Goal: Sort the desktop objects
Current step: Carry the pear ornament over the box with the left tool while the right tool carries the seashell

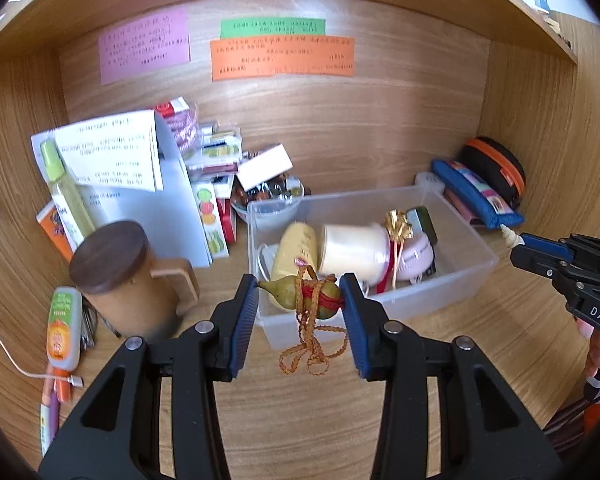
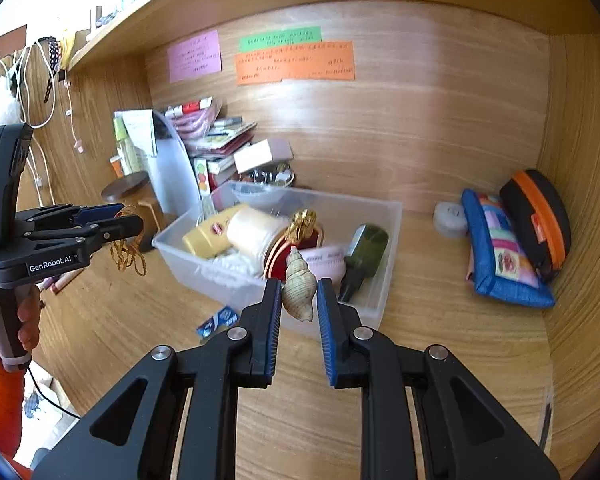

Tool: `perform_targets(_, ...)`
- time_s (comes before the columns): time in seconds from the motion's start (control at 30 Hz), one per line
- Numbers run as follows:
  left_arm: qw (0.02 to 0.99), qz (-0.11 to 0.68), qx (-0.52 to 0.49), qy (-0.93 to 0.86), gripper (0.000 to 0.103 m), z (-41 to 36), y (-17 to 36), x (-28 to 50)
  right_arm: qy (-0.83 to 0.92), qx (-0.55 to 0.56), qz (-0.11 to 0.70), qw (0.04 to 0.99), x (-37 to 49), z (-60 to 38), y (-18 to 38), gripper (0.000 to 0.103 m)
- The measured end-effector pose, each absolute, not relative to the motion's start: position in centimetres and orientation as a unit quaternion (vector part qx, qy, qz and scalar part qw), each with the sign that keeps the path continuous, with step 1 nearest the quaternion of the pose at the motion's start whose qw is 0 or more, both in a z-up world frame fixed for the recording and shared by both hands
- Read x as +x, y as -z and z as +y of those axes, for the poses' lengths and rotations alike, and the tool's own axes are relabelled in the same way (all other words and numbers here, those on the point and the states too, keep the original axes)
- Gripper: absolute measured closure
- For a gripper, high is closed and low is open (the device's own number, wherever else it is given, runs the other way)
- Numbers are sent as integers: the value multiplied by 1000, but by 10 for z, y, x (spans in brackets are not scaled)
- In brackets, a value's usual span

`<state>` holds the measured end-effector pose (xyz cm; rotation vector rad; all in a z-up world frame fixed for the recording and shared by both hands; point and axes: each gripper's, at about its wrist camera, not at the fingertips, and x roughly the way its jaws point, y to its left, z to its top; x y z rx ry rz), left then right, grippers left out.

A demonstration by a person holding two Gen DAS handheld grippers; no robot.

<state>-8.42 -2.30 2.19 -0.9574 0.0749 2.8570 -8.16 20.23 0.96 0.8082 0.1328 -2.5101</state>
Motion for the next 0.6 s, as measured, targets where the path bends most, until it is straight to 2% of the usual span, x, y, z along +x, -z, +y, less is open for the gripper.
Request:
perform_targets(0.27, 68, 25, -314, -947, 62, -18, -29, -105, 925, 288, 48, 244, -99, 201, -19, 87)
perform_targets(0.6, 78, 28, -338, -938, 62, -11, -10, -137, 919, 313, 40, 235, -130, 201, -2, 87)
